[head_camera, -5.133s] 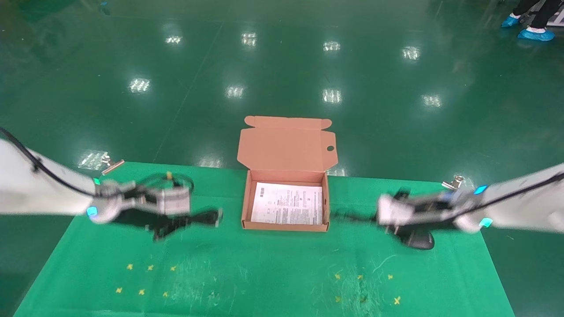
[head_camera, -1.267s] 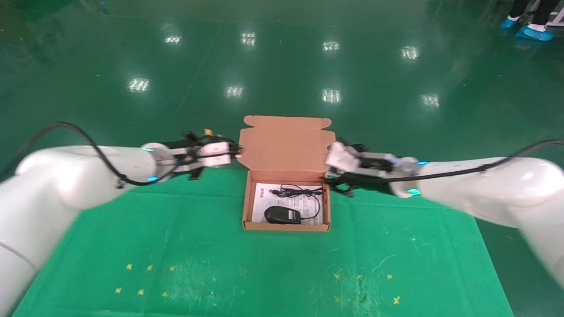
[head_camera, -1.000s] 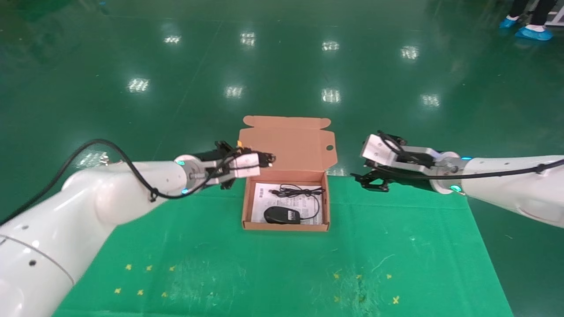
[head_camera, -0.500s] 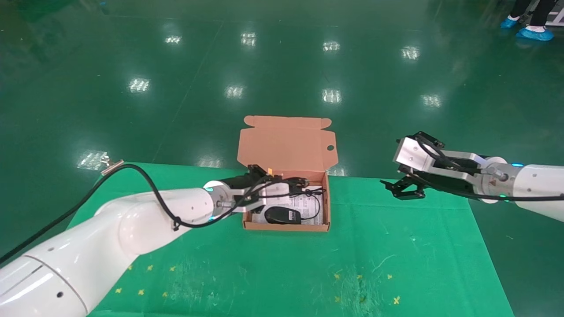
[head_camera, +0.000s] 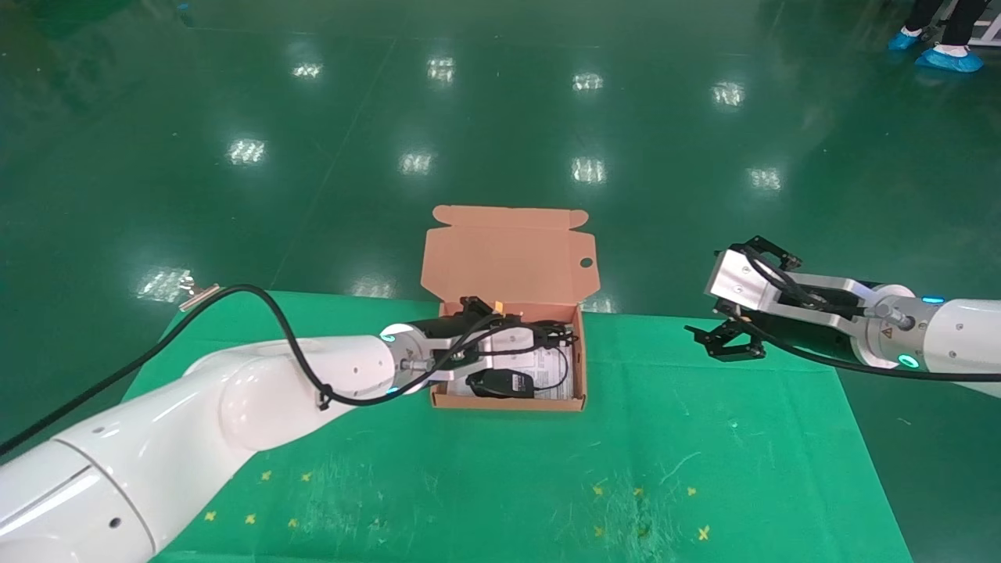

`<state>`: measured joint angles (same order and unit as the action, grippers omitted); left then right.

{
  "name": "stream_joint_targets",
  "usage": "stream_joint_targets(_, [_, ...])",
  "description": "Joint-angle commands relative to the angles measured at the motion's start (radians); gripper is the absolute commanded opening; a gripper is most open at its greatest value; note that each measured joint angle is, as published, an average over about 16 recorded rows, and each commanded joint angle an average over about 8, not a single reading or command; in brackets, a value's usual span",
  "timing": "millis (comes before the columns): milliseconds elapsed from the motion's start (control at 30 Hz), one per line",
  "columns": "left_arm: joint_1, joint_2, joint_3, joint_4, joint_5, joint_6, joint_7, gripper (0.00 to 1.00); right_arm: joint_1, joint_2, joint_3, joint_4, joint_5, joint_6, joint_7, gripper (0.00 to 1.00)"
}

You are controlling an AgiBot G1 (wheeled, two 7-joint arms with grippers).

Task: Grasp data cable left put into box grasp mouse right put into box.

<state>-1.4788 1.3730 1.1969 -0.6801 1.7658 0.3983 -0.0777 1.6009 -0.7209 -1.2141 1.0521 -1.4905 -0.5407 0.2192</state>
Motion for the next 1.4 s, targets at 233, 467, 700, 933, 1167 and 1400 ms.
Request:
stream_joint_targets(233, [0.000,0.000,-0.002,0.000,0.002,0.001,0.000,1.00,0.000,-0.001,0.000,-0.002,0.001,0.001,-0.001,1.00])
stream_joint_targets(467, [-0.006,-0.023,-0.006,-0.019,0.005,0.002,-0.005,1.00,0.013,0.002,0.006,0.003,-0.009,0.011,-0.022,1.00])
stream_joint_targets(700, [-0.092,-0.056,-0.026,-0.017,0.021,-0.026,-0.046,1.00,0.076,0.053,0.006,0.048,-0.090,0.009,-0.084,1.00])
stream_joint_targets(933, [-0.124,-0.073,-0.040,-0.011,0.033,-0.044,-0.070,1.00,0.124,0.091,-0.012,0.094,-0.154,-0.064,-0.104,1.00])
stream_joint_targets(1167, [-0.083,-0.132,-0.114,-0.058,-0.054,0.049,-0.076,1.00,0.082,0.097,0.059,0.113,-0.093,-0.146,-0.099,1.00])
stream_joint_targets(1400, [-0.020,-0.213,-0.217,-0.128,-0.180,0.184,-0.081,1.00,0.005,0.099,0.171,0.128,0.016,-0.249,-0.091,1.00])
